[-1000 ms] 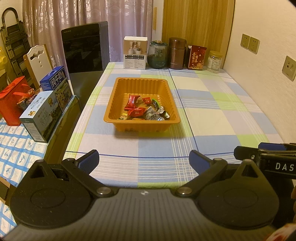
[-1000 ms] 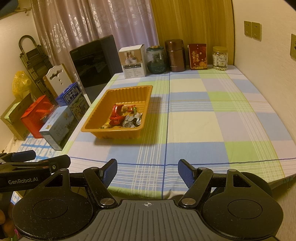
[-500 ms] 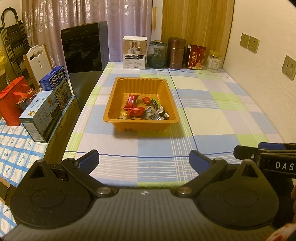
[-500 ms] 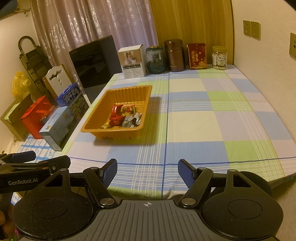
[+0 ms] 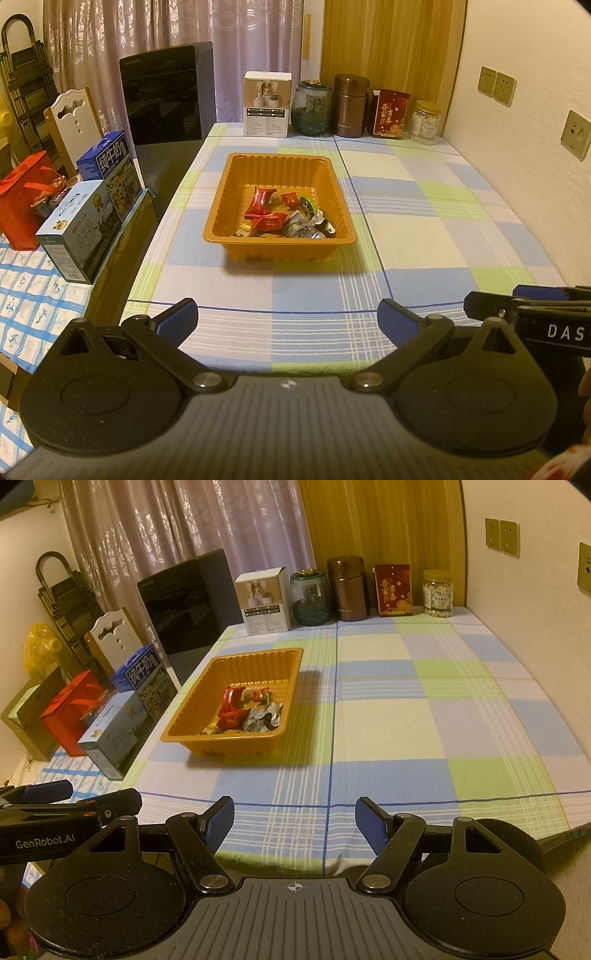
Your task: Organize snacks
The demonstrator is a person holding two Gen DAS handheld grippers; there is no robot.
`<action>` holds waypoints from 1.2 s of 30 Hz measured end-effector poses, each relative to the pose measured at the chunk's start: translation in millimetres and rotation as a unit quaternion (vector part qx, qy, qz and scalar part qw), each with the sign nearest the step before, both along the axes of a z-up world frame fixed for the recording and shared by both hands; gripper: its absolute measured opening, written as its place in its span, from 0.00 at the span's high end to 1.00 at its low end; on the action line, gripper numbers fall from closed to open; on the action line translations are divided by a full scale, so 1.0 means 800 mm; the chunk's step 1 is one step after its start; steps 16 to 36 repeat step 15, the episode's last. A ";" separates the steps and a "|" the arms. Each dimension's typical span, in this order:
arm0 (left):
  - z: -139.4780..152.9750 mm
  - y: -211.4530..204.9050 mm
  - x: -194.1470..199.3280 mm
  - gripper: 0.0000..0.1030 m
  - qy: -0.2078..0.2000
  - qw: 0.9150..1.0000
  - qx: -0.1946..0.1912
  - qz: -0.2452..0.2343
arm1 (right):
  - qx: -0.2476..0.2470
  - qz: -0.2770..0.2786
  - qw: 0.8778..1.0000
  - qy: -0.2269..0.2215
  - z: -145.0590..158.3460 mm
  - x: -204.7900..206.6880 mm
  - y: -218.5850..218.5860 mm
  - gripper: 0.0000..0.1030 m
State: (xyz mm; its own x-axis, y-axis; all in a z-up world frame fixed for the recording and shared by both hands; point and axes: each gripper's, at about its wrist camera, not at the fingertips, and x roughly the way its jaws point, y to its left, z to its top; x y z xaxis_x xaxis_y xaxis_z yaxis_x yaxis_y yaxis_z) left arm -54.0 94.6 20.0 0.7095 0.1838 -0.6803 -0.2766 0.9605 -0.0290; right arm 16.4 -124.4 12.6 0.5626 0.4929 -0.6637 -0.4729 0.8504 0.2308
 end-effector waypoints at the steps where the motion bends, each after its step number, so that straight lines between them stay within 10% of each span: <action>1: 0.000 0.001 -0.001 0.00 0.000 1.000 -0.002 0.000 | 0.000 0.000 1.000 0.000 0.000 0.000 0.000 0.30; 36: -0.008 0.001 -0.001 0.00 -0.005 1.000 -0.005 -0.001 | 0.001 -0.001 1.000 0.001 -0.001 0.001 -0.001 0.30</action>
